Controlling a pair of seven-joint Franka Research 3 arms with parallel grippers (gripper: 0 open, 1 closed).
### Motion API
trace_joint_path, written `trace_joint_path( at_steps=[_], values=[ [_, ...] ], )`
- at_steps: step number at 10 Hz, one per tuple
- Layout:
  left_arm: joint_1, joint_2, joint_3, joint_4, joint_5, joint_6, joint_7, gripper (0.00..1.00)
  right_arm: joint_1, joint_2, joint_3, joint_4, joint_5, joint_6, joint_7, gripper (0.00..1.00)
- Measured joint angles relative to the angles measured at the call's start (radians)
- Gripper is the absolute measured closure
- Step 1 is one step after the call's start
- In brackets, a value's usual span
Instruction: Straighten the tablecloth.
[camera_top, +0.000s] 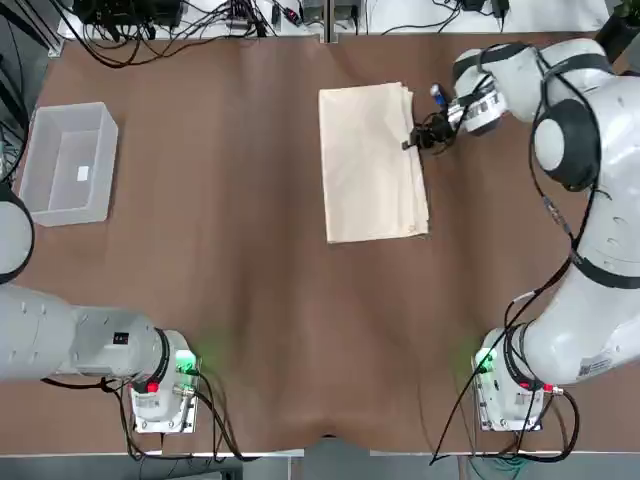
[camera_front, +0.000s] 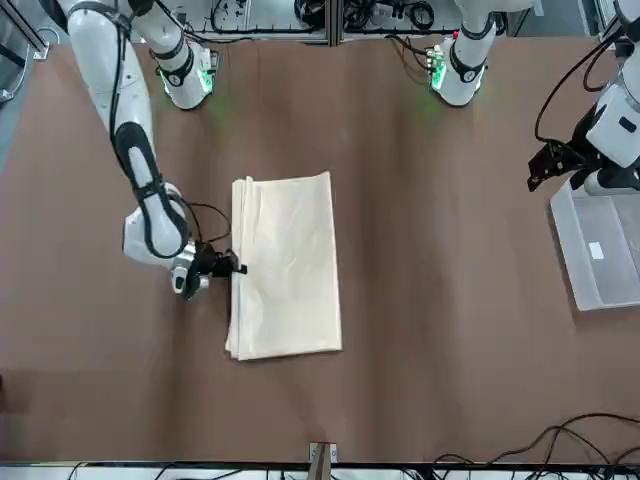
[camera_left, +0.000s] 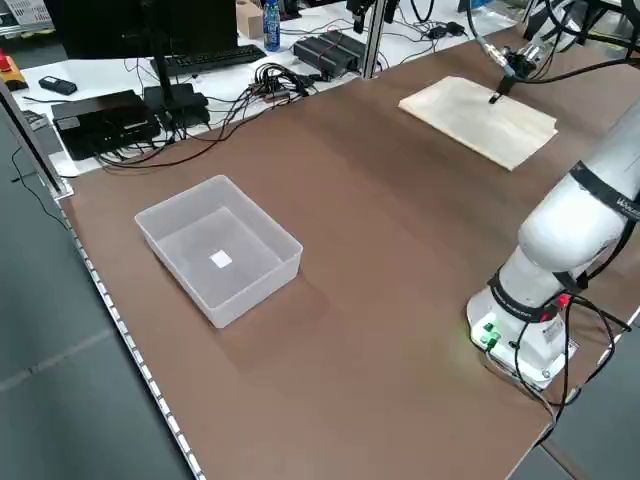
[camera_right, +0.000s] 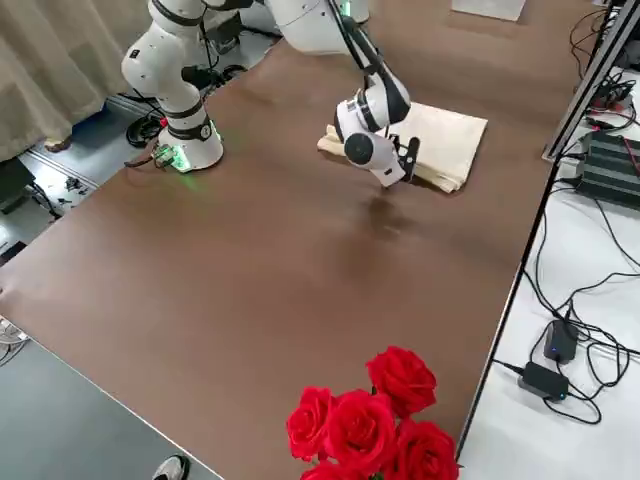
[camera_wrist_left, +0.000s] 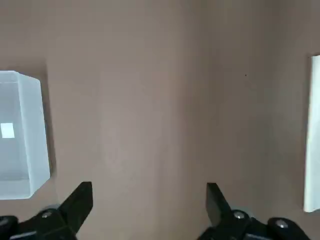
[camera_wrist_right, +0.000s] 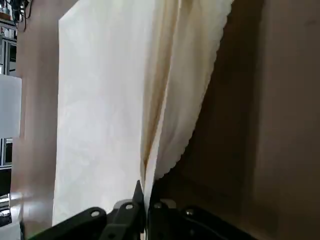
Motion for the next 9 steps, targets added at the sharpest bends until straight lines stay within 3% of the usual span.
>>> trace_joint_path(
  at_steps=[4,7,9],
  values=[
    [0.0,0.0,0.0,0.0,0.0,0.0,0.001,0.0,-0.185,-0.111,-0.007,-0.126,-0.05,-0.033,-0.173,0.96],
    [0.0,0.0,0.0,0.0,0.0,0.0,0.001,0.0,-0.385,-0.129,-0.013,-0.117,-0.274,-0.173,-0.21,0.96],
    [0.004,0.0,0.001,0.0,0.0,0.0,0.001,0.0,-0.491,-0.14,-0.015,-0.064,-0.415,-0.261,-0.213,0.96]
  ],
)
